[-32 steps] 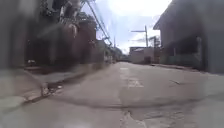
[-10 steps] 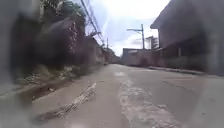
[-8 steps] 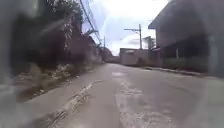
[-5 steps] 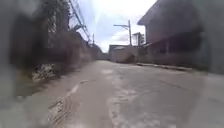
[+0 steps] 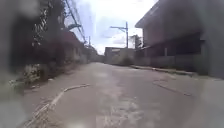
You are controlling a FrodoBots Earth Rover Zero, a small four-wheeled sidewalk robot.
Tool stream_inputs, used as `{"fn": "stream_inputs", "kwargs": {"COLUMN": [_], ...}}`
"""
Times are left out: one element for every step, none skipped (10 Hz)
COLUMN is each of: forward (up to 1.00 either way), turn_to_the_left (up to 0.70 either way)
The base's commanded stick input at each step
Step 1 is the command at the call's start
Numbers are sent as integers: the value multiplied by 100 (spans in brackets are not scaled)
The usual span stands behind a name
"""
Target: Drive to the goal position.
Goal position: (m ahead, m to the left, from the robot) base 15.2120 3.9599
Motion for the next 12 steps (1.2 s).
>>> {"fn": "stream_inputs", "kwargs": {"forward": [100,100,100,100,100,100,100,100,100,100,100,100], "turn_to_the_left": [0,0,0,0,0,0,0,2,24,37,37,27]}}
